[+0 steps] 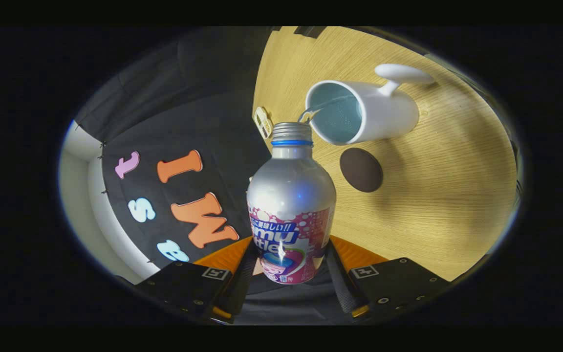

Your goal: Take the bottle from table, then pour the juice into the cup, finally place the bottle on the coaster

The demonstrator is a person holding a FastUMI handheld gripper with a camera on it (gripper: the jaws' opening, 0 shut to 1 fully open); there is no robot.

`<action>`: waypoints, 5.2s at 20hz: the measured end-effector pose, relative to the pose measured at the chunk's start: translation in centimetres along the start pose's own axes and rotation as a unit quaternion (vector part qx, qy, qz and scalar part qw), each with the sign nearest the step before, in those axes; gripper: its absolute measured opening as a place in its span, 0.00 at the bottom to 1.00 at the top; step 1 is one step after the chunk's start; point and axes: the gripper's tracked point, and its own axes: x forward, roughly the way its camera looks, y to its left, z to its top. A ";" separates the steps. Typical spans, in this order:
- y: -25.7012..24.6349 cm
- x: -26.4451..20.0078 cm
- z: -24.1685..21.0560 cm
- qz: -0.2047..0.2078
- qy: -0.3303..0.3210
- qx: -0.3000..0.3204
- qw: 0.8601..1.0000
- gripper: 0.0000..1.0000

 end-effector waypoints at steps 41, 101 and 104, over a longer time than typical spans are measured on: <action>2.0 -0.7 0.5 0.002 0.000 0.072 0.997 0.75; -2.6 10.7 6.4 -0.118 -0.182 -0.794 0.568 0.77; -3.5 11.1 6.9 -0.128 -0.182 -0.791 0.571 0.77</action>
